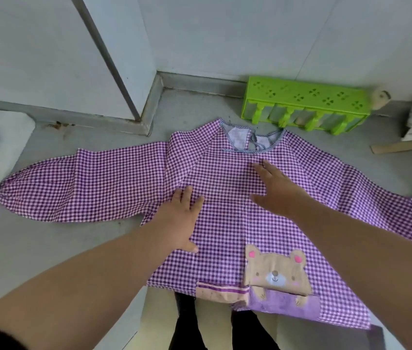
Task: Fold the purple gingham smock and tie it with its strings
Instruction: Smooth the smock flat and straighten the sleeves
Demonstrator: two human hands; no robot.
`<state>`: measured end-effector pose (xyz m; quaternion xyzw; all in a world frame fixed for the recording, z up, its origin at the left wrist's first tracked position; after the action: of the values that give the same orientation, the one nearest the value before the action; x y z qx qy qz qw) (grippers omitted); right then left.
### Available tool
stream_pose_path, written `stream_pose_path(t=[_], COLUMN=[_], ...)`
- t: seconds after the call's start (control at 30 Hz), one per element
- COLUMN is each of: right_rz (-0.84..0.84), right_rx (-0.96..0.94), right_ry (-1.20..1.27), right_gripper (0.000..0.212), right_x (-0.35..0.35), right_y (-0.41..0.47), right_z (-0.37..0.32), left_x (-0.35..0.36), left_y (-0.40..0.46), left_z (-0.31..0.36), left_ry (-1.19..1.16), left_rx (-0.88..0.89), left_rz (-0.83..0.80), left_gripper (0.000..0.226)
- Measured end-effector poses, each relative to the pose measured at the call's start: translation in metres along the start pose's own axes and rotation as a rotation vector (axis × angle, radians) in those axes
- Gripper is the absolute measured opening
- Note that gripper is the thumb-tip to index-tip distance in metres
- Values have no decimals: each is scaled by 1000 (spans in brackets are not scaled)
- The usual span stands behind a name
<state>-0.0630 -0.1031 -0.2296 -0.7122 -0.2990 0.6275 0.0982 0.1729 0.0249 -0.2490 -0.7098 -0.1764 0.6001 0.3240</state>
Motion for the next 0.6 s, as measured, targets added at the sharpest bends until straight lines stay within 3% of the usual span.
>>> stream_pose_path(t=[0.13, 0.23, 0.33, 0.4, 0.5, 0.6], right_rz=[51, 129, 202, 195, 220, 188], right_rx=[117, 279, 394, 488, 656, 741], right_ry=[-137, -107, -110, -68, 53, 129], right_gripper=[97, 92, 79, 77, 76, 57], right_x=[6, 14, 24, 32, 38, 40], right_y=[-43, -79, -107, -120, -133, -141], right_z=[52, 93, 122, 138, 159, 170], left_x=[-9, -21, -34, -41, -50, -50], left_y=[8, 12, 19, 26, 38, 45], left_z=[6, 15, 38, 60, 87, 93], left_ry=[2, 36, 25, 3, 28, 55], left_rx=[-86, -124, -52, 27, -1, -63], left_rz=[-86, -151, -83, -34, -69, -103], left_gripper=[151, 154, 145, 138, 141, 148])
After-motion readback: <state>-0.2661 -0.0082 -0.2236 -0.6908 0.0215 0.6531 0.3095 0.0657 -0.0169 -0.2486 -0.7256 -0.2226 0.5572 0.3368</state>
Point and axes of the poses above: each hand's wrist, its own y-axis towards the middle knuckle, its own x-axis out of the palm, z = x × y, the point moved 3 cm from there along y, towards the middle knuckle, and after that the axes turned 4 degrees about x, right-handed, at the moved point
